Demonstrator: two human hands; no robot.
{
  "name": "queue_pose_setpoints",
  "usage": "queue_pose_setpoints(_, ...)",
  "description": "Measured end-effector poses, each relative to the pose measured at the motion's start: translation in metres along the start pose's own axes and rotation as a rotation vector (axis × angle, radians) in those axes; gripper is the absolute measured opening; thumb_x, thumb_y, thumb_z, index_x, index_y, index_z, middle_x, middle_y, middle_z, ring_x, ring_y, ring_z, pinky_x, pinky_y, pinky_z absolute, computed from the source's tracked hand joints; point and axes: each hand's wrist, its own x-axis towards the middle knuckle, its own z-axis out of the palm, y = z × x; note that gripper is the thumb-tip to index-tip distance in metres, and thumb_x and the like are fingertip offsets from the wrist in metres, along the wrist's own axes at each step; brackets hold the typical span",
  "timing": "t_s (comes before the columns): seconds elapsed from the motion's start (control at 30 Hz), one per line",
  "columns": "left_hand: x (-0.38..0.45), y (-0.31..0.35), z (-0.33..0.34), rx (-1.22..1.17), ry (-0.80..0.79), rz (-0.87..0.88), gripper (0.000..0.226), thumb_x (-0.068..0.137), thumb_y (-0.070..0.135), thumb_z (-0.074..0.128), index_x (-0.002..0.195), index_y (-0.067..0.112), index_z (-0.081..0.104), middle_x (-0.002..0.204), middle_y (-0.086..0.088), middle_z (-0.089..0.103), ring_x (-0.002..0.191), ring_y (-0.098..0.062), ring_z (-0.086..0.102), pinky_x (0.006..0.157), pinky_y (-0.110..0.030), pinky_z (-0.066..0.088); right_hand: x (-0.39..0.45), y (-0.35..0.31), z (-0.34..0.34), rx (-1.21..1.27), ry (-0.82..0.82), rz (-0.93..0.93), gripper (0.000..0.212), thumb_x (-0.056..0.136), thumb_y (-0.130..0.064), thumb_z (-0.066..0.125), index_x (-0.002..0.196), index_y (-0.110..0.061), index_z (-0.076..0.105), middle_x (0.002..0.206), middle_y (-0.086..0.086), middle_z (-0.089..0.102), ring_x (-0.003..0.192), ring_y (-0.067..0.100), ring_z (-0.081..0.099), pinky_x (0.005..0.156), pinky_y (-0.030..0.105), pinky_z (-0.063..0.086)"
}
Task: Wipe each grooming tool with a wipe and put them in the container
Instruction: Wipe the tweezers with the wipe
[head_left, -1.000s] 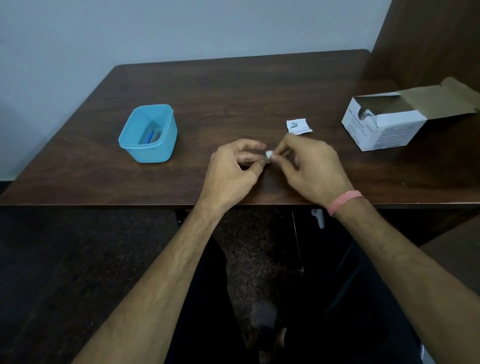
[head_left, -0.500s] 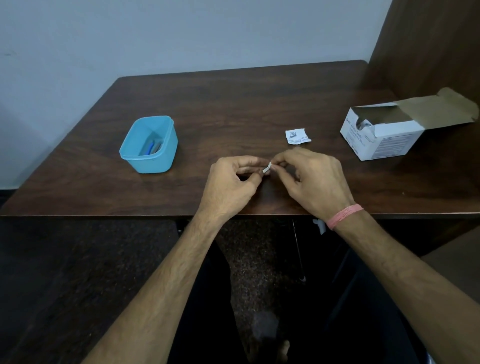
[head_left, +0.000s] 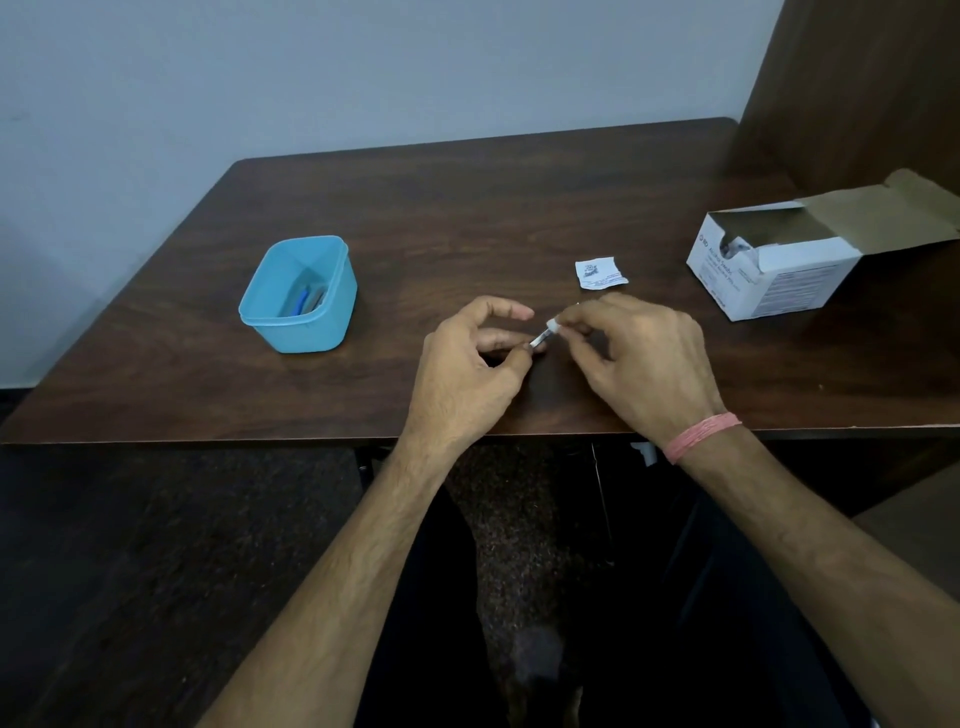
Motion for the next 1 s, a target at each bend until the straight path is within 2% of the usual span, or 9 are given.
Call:
queue_pose_setpoints(0.07,0.0,0.0,0.0,0.002,-0.004,-0.005,0.027,0.101,0.016,0.079,0.118,0.036,0.073,0.092,0.024,0.084,0.062,-0.011,0.069,0.063,-0.018,0.05,0.001,0.001,0.0,-0.004,0.027,0.043,0.011,0.101,-0.037,0.075,0.107,-0.03,0.081,0.094,-0.009,0.075,0.082,0.018,0.073,0.068,0.043,0.061)
queue_pose_setpoints(0.17,0.0,0.001,-0.002,-0.025,-0.024,-0.019,0.027,0.101,0.018,0.08,0.119,0.037,0.073,0.092,0.023,0.085,0.068,-0.012,0.073,0.069,-0.018,0.052,-0.001,-0.002,0.0,0.017,-0.025,-0.023,0.011,0.102,-0.035,0.076,0.11,-0.032,0.082,0.094,-0.009,0.075,0.081,0.015,0.072,0.066,0.041,0.06)
queue_pose_setpoints(0.33,0.001,0.002,-0.003,-0.058,-0.036,-0.042,0.026,0.101,0.018,0.081,0.119,0.036,0.073,0.092,0.021,0.085,0.086,-0.025,0.08,0.075,-0.019,0.056,-0.002,0.0,0.0,0.044,-0.049,-0.103,0.016,0.104,-0.035,0.073,0.116,-0.034,0.084,0.097,-0.01,0.075,0.082,0.018,0.073,0.064,0.042,0.06)
queue_pose_setpoints(0.47,0.001,0.003,-0.001,-0.124,-0.028,-0.079,0.024,0.1,0.014,0.076,0.116,0.031,0.071,0.09,0.012,0.086,0.075,-0.038,0.072,0.067,-0.034,0.055,0.001,0.008,0.0,0.023,0.003,0.034,0.017,0.104,-0.037,0.071,0.114,-0.035,0.085,0.099,-0.008,0.078,0.085,0.025,0.075,0.071,0.048,0.062)
queue_pose_setpoints(0.6,0.0,0.004,-0.003,-0.134,-0.025,-0.092,0.024,0.099,0.015,0.077,0.116,0.03,0.068,0.091,0.011,0.086,0.09,-0.045,0.075,0.07,-0.04,0.057,0.001,0.004,0.001,0.076,-0.054,-0.03,0.014,0.104,-0.035,0.075,0.114,-0.034,0.085,0.1,-0.009,0.078,0.085,0.019,0.074,0.071,0.046,0.062)
queue_pose_setpoints(0.67,0.001,0.003,-0.004,-0.123,-0.031,-0.092,0.025,0.1,0.016,0.077,0.116,0.032,0.067,0.092,0.011,0.087,0.085,-0.042,0.076,0.071,-0.041,0.058,0.0,0.002,0.0,0.113,-0.084,-0.102,0.015,0.104,-0.033,0.076,0.117,-0.034,0.085,0.1,-0.01,0.077,0.085,0.017,0.074,0.069,0.045,0.062)
queue_pose_setpoints(0.77,0.001,0.001,-0.003,-0.135,-0.029,-0.093,0.025,0.1,0.015,0.078,0.114,0.032,0.067,0.092,0.01,0.087,0.072,-0.02,0.072,0.071,-0.04,0.056,-0.003,0.002,0.0,0.137,-0.097,-0.145,0.018,0.103,-0.028,0.077,0.118,-0.035,0.085,0.101,-0.012,0.078,0.081,0.012,0.073,0.066,0.043,0.061)
queue_pose_setpoints(0.9,0.003,-0.001,-0.001,-0.144,-0.005,-0.101,0.027,0.098,0.013,0.079,0.113,0.032,0.066,0.093,0.01,0.087,0.071,-0.015,0.07,0.073,-0.043,0.058,0.0,0.006,-0.001,0.072,-0.006,-0.02,0.016,0.101,-0.031,0.078,0.114,-0.037,0.086,0.097,-0.013,0.077,0.077,0.015,0.072,0.067,0.039,0.06)
queue_pose_setpoints(1.0,0.003,-0.001,-0.001,-0.137,0.009,-0.105,0.028,0.098,0.01,0.077,0.112,0.031,0.065,0.093,0.011,0.087,0.075,-0.03,0.074,0.072,-0.047,0.061,0.003,0.009,0.001,0.037,0.058,0.128,0.011,0.099,-0.035,0.081,0.108,-0.036,0.087,0.091,-0.013,0.075,0.071,0.009,0.063,0.067,0.03,0.053)
